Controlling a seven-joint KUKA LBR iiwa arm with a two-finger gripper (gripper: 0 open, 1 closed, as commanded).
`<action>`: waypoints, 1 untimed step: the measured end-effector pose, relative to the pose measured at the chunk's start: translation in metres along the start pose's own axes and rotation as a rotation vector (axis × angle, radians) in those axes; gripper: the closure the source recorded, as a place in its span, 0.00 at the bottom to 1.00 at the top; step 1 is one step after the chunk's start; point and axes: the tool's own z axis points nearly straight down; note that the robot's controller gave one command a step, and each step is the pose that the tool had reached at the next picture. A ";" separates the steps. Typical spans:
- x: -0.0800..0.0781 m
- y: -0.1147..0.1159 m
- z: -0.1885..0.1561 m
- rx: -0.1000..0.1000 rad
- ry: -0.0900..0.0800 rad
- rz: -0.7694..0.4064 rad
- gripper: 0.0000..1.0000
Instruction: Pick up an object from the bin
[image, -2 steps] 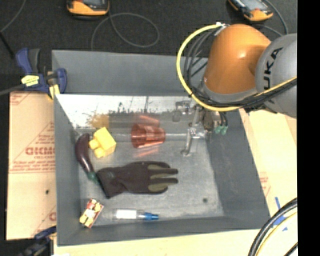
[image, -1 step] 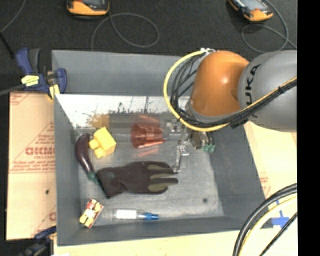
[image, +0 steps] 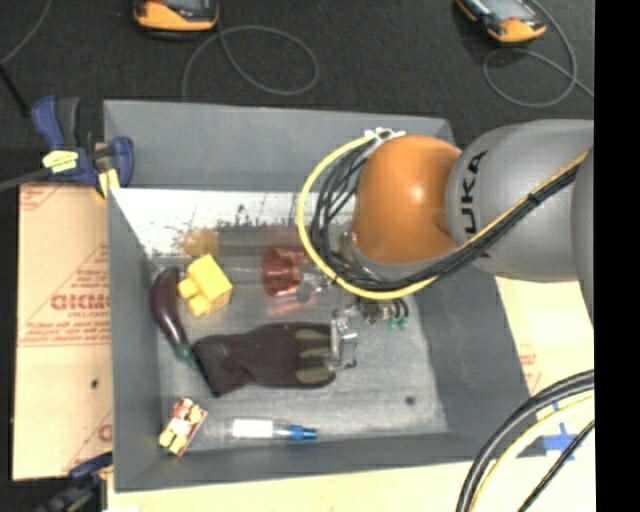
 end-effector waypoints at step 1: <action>0.002 -0.031 0.024 0.001 -0.003 0.003 0.00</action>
Offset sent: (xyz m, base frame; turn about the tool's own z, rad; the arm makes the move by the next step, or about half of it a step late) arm -0.0246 0.0563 -0.0902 -0.1550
